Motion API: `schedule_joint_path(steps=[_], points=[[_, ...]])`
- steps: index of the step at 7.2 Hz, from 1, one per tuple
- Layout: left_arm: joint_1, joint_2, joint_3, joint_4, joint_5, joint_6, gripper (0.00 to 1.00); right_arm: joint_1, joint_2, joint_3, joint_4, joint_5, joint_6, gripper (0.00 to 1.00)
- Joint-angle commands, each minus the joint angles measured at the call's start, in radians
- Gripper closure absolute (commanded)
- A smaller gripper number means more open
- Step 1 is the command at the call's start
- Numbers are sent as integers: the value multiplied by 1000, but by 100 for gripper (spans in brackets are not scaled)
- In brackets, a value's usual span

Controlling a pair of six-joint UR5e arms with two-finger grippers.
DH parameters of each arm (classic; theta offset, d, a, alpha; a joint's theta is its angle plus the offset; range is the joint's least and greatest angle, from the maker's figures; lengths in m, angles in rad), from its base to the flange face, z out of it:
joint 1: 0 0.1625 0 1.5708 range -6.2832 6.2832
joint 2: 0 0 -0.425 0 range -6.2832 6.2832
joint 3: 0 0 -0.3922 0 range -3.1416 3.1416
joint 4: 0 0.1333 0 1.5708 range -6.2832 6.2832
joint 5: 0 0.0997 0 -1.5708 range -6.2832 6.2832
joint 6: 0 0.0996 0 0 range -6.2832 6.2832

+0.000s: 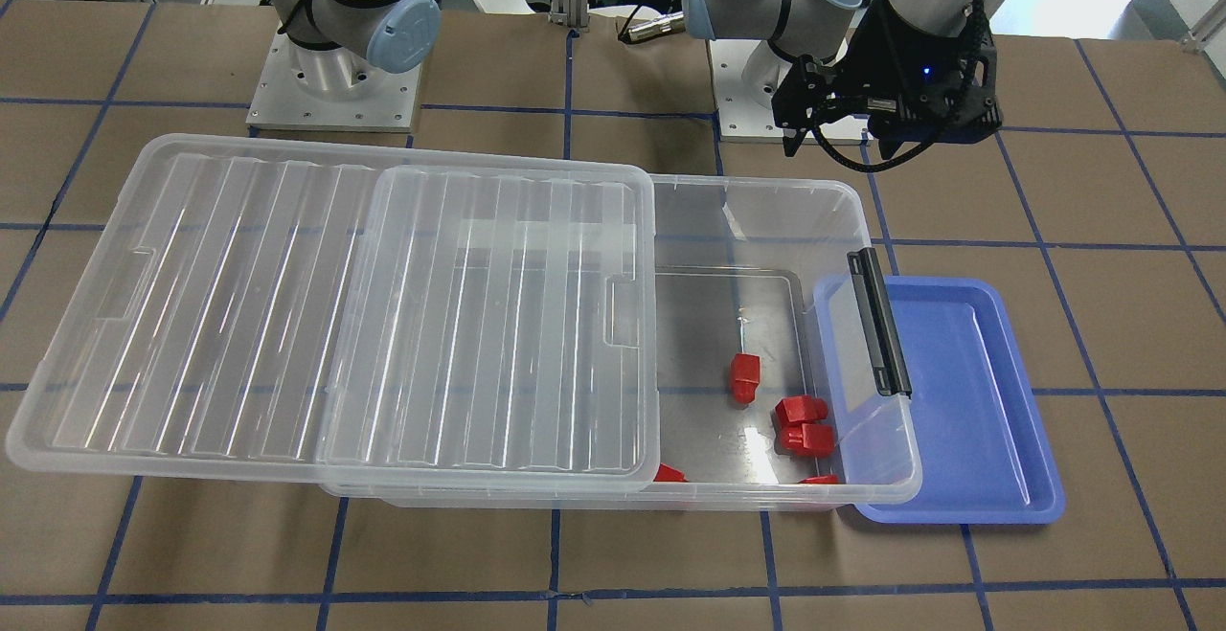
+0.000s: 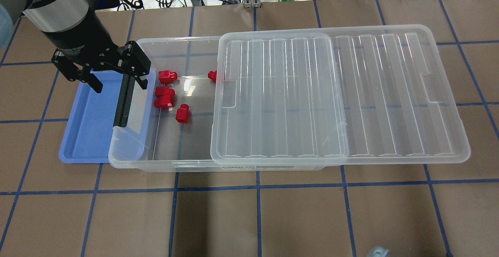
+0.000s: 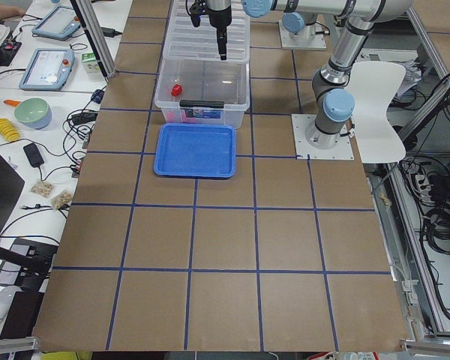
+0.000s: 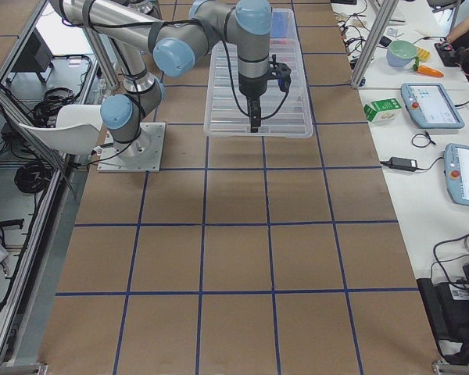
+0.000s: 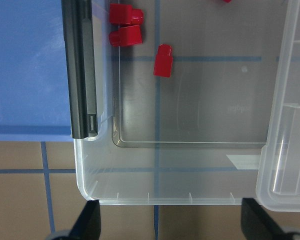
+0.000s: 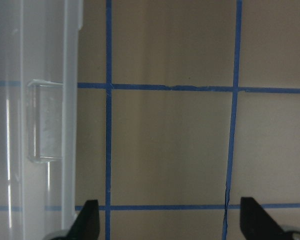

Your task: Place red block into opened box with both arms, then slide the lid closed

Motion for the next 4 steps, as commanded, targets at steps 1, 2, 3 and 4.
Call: schedule_joint_path(steps=[1,2,3,4], points=[[0,0,-2,0,0,-2,0,-11,87,102,-134,0,2,0],[1,0,-2,1,-3,0,0,-11,94,130,-171,2,7,0],[0,0,-3,0,-2,-2,0,-8,95,162,-194,3,38,0],[0,0,-5,0,-2,-2,0,0,90,190,-234,4,84,0]])
